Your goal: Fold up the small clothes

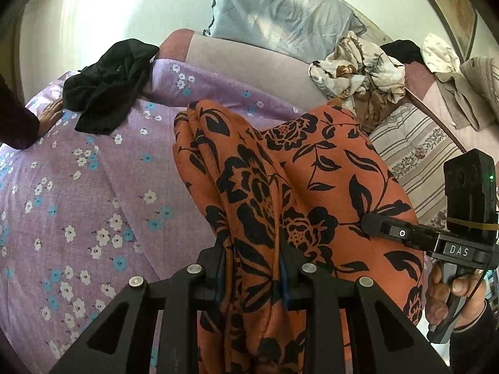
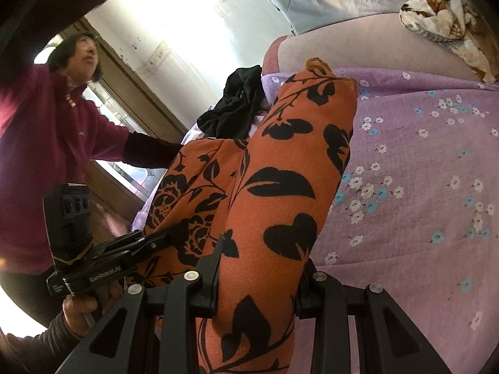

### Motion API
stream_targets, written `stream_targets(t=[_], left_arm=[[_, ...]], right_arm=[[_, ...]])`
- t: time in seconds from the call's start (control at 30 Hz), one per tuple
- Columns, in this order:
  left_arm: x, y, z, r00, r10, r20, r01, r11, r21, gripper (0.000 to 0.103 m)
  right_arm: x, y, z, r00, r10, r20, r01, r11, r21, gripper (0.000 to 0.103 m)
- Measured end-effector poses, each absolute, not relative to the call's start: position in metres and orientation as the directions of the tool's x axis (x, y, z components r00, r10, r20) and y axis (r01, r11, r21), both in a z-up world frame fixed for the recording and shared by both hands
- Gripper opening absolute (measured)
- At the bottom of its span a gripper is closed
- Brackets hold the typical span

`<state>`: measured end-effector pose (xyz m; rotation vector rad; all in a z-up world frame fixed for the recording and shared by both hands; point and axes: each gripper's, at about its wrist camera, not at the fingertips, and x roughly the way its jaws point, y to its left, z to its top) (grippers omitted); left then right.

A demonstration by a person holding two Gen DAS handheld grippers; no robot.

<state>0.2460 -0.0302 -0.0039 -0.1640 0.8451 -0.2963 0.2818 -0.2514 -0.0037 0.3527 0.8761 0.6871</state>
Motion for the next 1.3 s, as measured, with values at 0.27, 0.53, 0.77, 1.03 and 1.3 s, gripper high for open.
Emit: stream_targets(t=[0.27,0.53,0.77,1.03,1.3], left_arm=[[0.268,-0.041,-0.023,0.604,-0.315,-0.733,0.171,0.949,-0.267,0.028],[0.282,-0.053,-0.073,0.523,-0.307,-0.795,0.142,0.951,-0.274,0.028],[0.28,-0.055,-0.072,0.521,-0.303,-0.798,0.137,0.953,-0.272,0.028],[0.276,-0.053,-0.047,0.539,-0.33,-0.774,0.157,0.943,-0.293,0.028],[0.287,-0.054,-0.04,0.548,-0.345,-0.762,0.158,0.937,-0.311,0.028]], right_arm=[[0.294,-0.267,-0.026,0.42,0.696,-0.583,-0.37,0.718,0.59,0.035],[0.296,-0.282,-0.078,0.359,0.685,-0.634,-0.295,0.727,0.619,0.035],[0.294,-0.296,-0.091,0.347,0.69,-0.635,-0.273,0.722,0.636,0.035],[0.294,-0.301,-0.064,0.364,0.688,-0.627,-0.308,0.725,0.617,0.035],[0.3,-0.311,-0.055,0.386,0.695,-0.607,-0.309,0.717,0.625,0.035]])
